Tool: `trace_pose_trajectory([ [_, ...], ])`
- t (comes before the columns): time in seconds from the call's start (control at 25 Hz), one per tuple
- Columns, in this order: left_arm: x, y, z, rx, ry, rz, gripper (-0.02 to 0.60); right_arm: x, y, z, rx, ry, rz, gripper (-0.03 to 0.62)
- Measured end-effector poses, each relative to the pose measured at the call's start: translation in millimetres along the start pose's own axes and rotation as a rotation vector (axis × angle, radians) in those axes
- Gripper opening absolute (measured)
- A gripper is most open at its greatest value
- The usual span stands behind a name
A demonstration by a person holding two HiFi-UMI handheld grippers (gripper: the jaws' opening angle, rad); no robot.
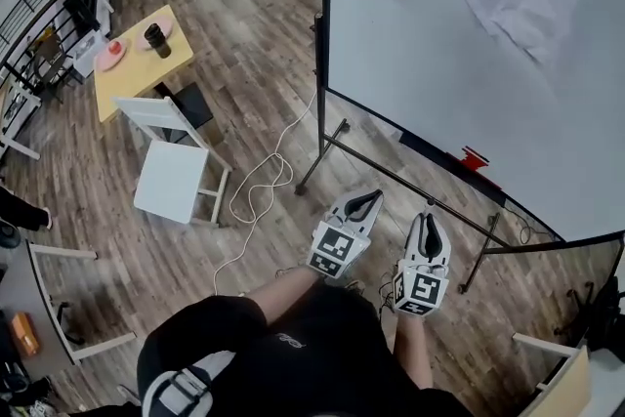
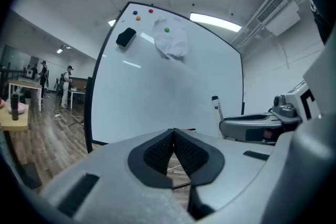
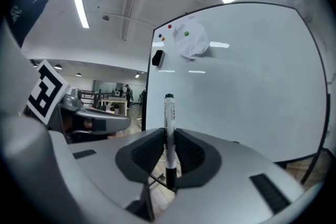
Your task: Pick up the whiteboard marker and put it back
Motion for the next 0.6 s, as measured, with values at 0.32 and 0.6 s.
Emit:
trace_pose_trajectory([
  [0.32,20,16,5,0.05,0.049,0.006,0.008,8,12,19,0.042,0.068,0.052,0.054],
  [0.6,1,17,33,0.059,0.124,0.015,0.006,-21,18,8,0.052,0.159,0.088,0.054],
])
Point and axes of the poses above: the fingertips, and each gripper's own axes: z backward along the fingers, x to its right, y out of its top, the point moved 4 cm from there along z, backward along the fingers, and after that the axes turned 3 degrees about x, right-handed, at the moved point
